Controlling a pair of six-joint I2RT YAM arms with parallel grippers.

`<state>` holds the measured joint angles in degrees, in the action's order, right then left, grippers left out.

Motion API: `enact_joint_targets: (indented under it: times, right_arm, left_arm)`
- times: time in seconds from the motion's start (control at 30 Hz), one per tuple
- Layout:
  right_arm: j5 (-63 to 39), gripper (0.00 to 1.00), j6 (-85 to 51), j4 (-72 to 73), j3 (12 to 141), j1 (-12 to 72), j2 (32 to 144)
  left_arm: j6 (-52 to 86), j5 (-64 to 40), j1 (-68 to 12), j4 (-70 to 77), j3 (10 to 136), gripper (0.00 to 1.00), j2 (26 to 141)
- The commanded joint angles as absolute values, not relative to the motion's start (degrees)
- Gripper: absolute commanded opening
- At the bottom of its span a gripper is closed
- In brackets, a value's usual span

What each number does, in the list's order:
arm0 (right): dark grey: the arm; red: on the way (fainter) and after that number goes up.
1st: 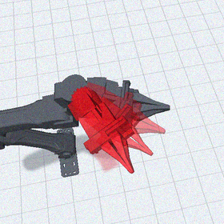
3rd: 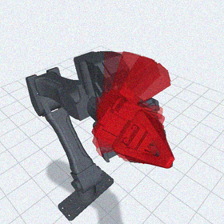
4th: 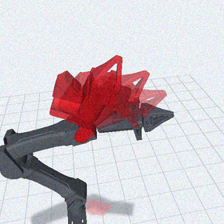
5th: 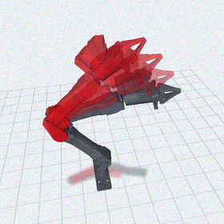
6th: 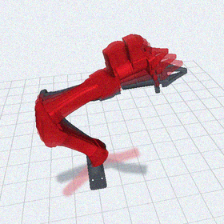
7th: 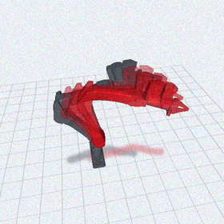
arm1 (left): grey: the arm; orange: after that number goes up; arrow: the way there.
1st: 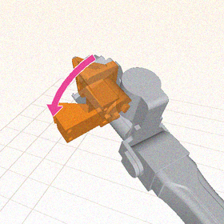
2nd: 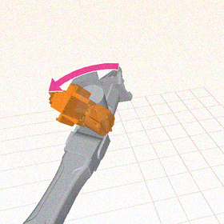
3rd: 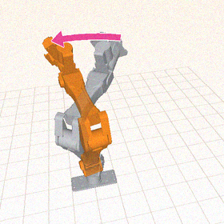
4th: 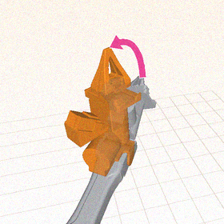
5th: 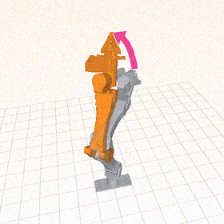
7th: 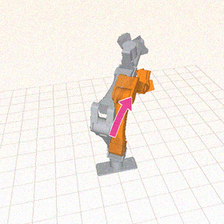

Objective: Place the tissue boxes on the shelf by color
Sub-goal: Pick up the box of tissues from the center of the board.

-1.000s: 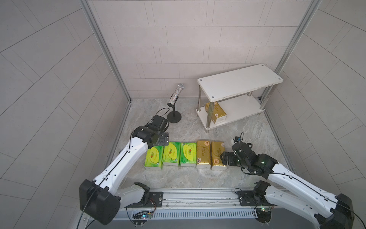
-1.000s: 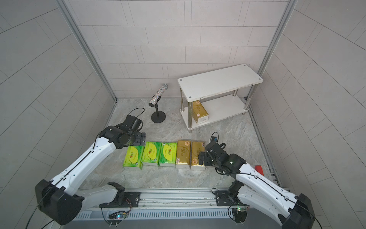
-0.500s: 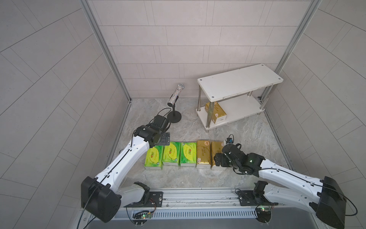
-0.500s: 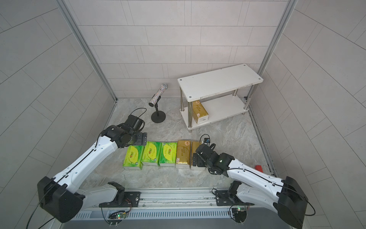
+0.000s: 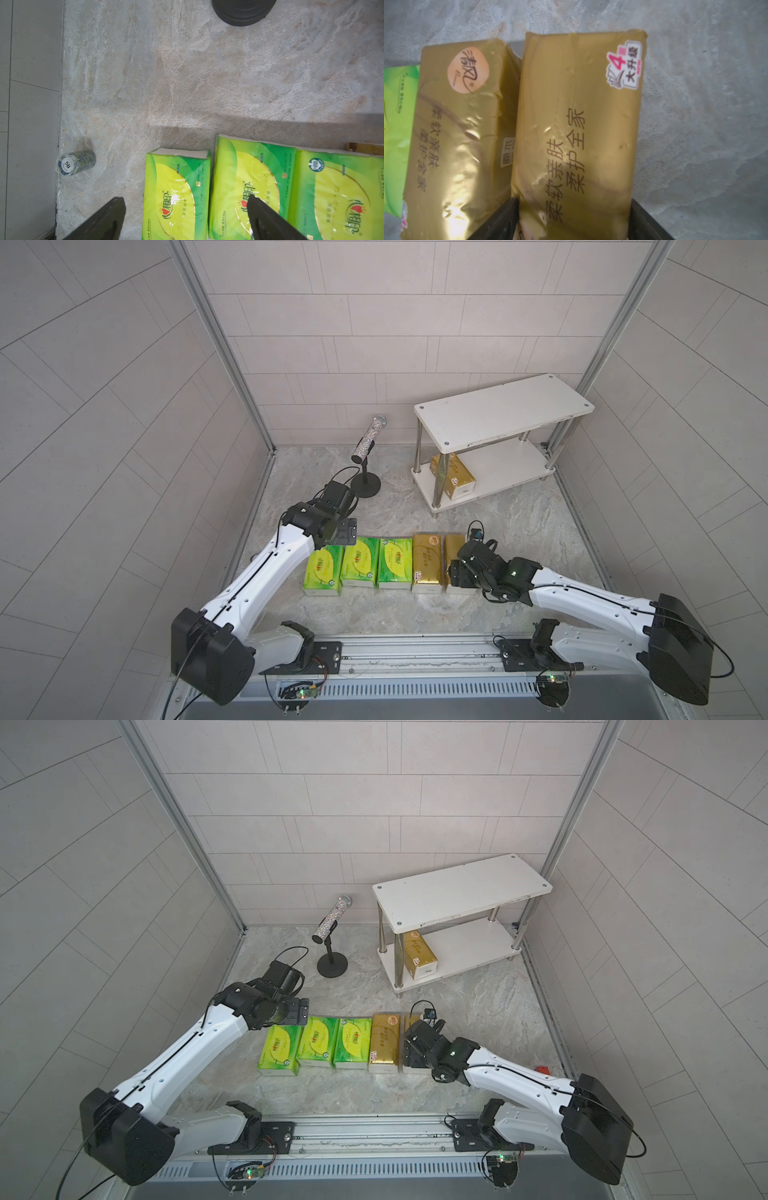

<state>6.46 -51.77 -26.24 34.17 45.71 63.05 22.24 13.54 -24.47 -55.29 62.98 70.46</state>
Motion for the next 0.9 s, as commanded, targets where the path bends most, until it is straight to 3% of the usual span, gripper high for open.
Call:
enact_joint_targets:
  times: [0.0,0.17,0.33,0.53,0.87]
  right_arm:
    - [7.9,0.82,-48.6,-30.0,33.4,40.0,60.1]
    - [-1.3,0.82,-37.6,-29.1,33.8,28.0,59.4]
    - [-8.1,0.82,-29.9,-28.5,38.1,20.7,67.0]
    - [-9.5,0.82,-29.3,-28.3,41.1,20.2,70.5]
    - [-3.8,1.0,-28.2,-32.4,39.4,23.8,53.8]
  left_arm:
    - [21.4,14.6,-24.7,-55.3,62.7,1.0,70.8]
    - [20.9,14.4,-24.7,-55.3,62.7,1.0,70.7]
    - [20.8,13.7,-24.7,-55.3,63.0,1.0,70.8]
    - [20.5,13.8,-24.8,-55.6,63.0,1.0,69.8]
    - [19.6,14.3,-24.9,-56.9,63.5,1.0,67.9]
